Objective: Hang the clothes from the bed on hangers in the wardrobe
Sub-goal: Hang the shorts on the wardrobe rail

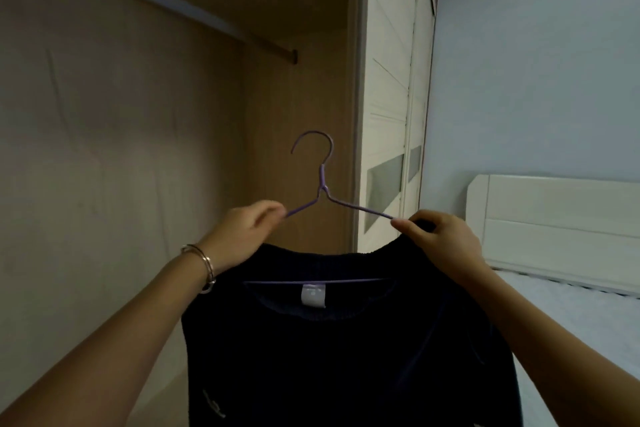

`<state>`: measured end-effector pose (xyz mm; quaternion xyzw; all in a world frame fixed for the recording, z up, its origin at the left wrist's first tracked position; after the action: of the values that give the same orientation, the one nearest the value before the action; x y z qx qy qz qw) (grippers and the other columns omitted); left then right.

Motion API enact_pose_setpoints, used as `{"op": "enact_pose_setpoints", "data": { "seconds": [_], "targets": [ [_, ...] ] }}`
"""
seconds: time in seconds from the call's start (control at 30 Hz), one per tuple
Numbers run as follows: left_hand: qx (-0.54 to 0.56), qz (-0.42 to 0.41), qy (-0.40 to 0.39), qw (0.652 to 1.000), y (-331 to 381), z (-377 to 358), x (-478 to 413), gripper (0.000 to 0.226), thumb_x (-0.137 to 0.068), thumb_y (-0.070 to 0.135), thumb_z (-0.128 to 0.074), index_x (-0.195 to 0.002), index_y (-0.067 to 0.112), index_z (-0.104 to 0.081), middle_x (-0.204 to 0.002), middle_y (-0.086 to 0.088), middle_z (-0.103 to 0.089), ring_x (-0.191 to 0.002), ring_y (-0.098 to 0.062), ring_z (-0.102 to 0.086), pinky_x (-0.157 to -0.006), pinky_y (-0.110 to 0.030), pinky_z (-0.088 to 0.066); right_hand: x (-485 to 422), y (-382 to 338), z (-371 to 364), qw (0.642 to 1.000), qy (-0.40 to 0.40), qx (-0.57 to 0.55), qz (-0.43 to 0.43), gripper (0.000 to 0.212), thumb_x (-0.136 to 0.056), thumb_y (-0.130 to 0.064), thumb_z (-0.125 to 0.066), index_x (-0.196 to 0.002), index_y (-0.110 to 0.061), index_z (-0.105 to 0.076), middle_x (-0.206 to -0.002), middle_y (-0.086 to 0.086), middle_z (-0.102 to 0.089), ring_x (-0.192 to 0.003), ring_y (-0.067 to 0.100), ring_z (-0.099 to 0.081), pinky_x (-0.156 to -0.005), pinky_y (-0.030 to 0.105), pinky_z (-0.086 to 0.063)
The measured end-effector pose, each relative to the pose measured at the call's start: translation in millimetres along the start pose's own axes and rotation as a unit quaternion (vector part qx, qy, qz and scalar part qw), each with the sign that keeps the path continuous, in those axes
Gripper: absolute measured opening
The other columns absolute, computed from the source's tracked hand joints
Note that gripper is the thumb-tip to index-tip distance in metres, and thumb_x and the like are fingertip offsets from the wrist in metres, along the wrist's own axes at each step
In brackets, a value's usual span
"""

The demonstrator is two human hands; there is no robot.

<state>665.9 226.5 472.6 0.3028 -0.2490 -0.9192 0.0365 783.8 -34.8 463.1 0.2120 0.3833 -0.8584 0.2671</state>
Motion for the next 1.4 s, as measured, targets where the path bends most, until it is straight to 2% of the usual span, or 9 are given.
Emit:
{"op": "enact_pose_setpoints", "data": {
  "seconds": [0.13, 0.27, 0.4, 0.53, 0.7, 0.87, 1.07, 1.27, 1.4],
  "targets": [
    [0.038, -0.020, -0.019, 0.999, -25.8, 4.4, -29.4, 0.017, -0.092, 0.025, -0.048, -0.092, 0.028, -0.065, -0.102, -0.011, -0.068, -0.089, -0.024, -0.061, -0.075, -0.025, -0.043, -41.6, -16.4, -40.1, 0.996, -0.066, -0.053, 0.012, 0.034, -0.075, -0.051, -0.064, -0.082, -0.018, -0.067, -0.076, -0.002, -0.066, -0.074, 0.015, -0.064, -0.066, 0.031, -0.055],
    [0.037, -0.002, 0.034, 0.999, -65.7, 24.0, -38.9, 0.030, -0.092, 0.023, -0.048, -0.071, 0.041, -0.059, -0.093, -0.008, -0.069, -0.068, -0.005, -0.056, -0.068, -0.014, -0.040, -84.1, -24.4, -80.4, 0.992, -0.105, -0.065, -0.019, 0.069, -0.074, -0.070, -0.047, -0.083, -0.004, -0.067, -0.069, 0.008, -0.064, -0.061, 0.018, -0.058, -0.061, 0.030, -0.045],
    [-0.011, 0.021, 0.047, 0.999, -89.9, 41.0, -44.4, 0.032, -0.091, 0.020, -0.049, -0.070, 0.042, -0.056, -0.077, 0.005, -0.064, -0.068, 0.015, -0.054, -0.062, -0.001, -0.037, -116.5, -51.2, -116.0, 0.988, -0.110, -0.097, 0.040, 0.097, -0.056, -0.088, -0.030, -0.094, -0.006, -0.064, -0.089, 0.009, -0.070, -0.085, 0.026, -0.065, -0.078, 0.037, -0.051],
    [-0.032, 0.058, 0.091, 0.994, -113.8, 67.4, -46.5, 0.030, -0.091, 0.020, -0.050, -0.070, 0.040, -0.057, -0.074, 0.015, -0.061, -0.069, 0.015, -0.054, -0.064, -0.001, -0.038, -132.5, -56.1, -147.4, 0.915, -0.384, -0.082, 0.090, 0.066, -0.072, -0.050, -0.066, -0.128, -0.021, -0.048, -0.120, -0.004, -0.056, -0.112, 0.017, -0.056, -0.094, 0.029, -0.046],
    [-0.061, 0.105, 0.127, 0.984, -123.9, 95.5, -49.6, 0.029, -0.091, 0.019, -0.049, -0.072, 0.038, -0.059, -0.064, 0.035, -0.061, -0.067, 0.016, -0.053, -0.064, 0.003, -0.038, -161.0, -56.8, -188.4, 0.880, -0.411, -0.149, 0.185, 0.006, -0.084, -0.020, -0.066, -0.088, -0.023, -0.066, -0.085, -0.010, -0.068, -0.084, 0.008, -0.064, -0.071, 0.011, -0.051],
    [-0.081, 0.128, 0.183, 0.971, -119.5, 121.3, -48.7, 0.039, -0.092, 0.020, -0.048, -0.066, 0.045, -0.064, -0.068, 0.008, -0.054, -0.063, 0.011, -0.050, -0.063, 0.001, -0.036, -186.4, -92.0, -192.8, 0.807, -0.470, -0.286, 0.212, 0.017, -0.087, -0.022, -0.057, -0.088, -0.012, -0.070, -0.083, -0.004, -0.073, -0.080, 0.008, -0.068, -0.071, 0.018, -0.054],
    [-0.105, 0.162, 0.216, 0.957, -108.9, 129.2, -44.5, 0.027, -0.093, 0.018, -0.046, -0.076, 0.034, -0.060, -0.072, 0.017, -0.059, -0.066, 0.013, -0.052, -0.067, -0.002, -0.041, -194.3, -115.3, -199.1, 0.719, -0.591, -0.294, 0.216, 0.062, -0.049, -0.065, -0.076, -0.084, -0.014, -0.074, -0.088, 0.003, -0.075, -0.077, 0.013, -0.071, -0.066, 0.020, -0.055],
    [-0.192, 0.189, 0.323, 0.907, -96.9, 137.6, -66.5, 0.022, -0.091, 0.010, -0.049, -0.105, 0.007, -0.067, -0.106, -0.014, -0.061, -0.094, -0.015, -0.056, -0.087, -0.020, -0.039, -192.8, -139.9, -191.3, 0.699, -0.569, -0.402, 0.161, 0.070, -0.053, -0.052, -0.082, -0.098, 0.001, -0.070, -0.102, 0.021, -0.070, -0.089, 0.030, -0.068, -0.084, 0.038, -0.055],
    [-0.120, 0.173, 0.407, 0.889, -59.1, 126.2, -90.4, 0.033, -0.092, 0.022, -0.048, -0.123, 0.011, -0.053, -0.129, -0.009, -0.044, -0.121, -0.019, -0.046, -0.105, -0.022, -0.030, -192.9, -155.3, -161.3, 0.701, -0.546, -0.438, 0.137, 0.054, -0.071, -0.034, -0.070, -0.105, 0.008, -0.065, -0.105, 0.026, -0.069, -0.094, 0.036, -0.066, -0.090, 0.043, -0.052]
  ]
}}
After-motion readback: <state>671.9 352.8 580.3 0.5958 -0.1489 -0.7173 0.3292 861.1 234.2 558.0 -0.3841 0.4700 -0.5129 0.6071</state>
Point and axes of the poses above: each hand's wrist, its own x-axis away from the middle knuckle, its own z-axis out of the back of the hand, y = z × x, the point moved 3 cm from there along -x, towards the middle knuckle
